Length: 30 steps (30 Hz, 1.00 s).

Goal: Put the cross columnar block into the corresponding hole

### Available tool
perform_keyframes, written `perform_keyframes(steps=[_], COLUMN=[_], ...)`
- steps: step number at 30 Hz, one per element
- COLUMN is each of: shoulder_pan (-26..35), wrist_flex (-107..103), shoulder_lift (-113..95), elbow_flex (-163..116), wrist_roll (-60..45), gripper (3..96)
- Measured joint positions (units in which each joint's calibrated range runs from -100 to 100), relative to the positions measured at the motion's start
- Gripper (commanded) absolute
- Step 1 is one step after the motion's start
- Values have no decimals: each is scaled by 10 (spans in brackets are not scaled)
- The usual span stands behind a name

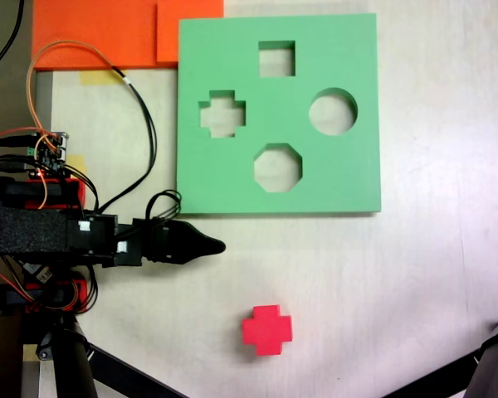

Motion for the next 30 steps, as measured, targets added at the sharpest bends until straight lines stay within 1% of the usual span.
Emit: perform_keyframes(steps=[23, 25, 27, 29, 30], shoulder_pan=[0, -7, -25, -47, -60], wrist_flex=[1, 1, 0, -1, -11], shoulder_lift=[0, 0, 0, 0, 0], elbow_flex=[0, 0, 0, -1, -1], wrist_roll=[0, 24, 105, 189, 212], gripper=[489, 497, 465, 454, 448])
